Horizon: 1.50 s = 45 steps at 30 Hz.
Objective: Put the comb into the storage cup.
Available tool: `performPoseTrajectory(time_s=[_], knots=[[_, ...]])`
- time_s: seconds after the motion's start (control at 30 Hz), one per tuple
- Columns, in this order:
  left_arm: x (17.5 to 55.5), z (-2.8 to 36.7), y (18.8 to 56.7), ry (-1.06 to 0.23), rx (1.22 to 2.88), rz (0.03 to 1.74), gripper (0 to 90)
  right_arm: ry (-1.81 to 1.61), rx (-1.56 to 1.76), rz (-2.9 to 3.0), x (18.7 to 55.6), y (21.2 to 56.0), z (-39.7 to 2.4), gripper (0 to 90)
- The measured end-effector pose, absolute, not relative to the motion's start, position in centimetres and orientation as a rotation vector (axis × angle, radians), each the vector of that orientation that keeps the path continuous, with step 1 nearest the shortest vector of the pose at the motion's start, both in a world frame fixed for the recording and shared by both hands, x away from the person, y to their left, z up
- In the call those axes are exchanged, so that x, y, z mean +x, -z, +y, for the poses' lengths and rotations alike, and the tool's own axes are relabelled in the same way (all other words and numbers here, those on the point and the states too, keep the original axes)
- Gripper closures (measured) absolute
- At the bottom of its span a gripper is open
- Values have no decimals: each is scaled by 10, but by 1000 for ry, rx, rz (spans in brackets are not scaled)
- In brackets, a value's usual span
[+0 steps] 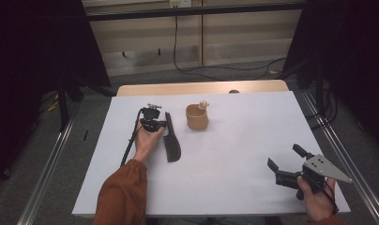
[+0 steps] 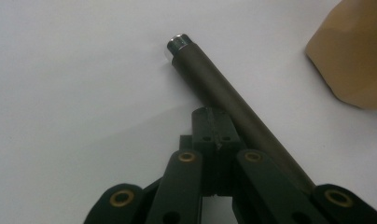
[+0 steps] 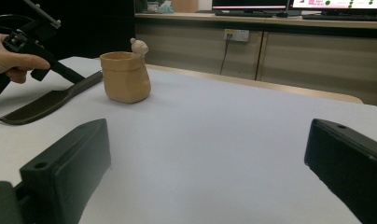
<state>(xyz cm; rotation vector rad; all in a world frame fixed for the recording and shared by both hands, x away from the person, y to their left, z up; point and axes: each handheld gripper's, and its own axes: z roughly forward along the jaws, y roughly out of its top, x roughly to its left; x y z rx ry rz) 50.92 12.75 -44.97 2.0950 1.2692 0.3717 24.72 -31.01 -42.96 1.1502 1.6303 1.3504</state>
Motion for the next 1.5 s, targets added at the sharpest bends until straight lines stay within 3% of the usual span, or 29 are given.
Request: performPoseTrajectory(time_s=[0.83, 1.5], knots=[[515, 123, 454, -325, 2067, 1227, 900, -1350, 1143, 1634, 247, 430, -310, 0], [517, 119, 452, -358, 2137, 1148, 900, -1354, 1142, 1637, 247, 430, -310, 0]])
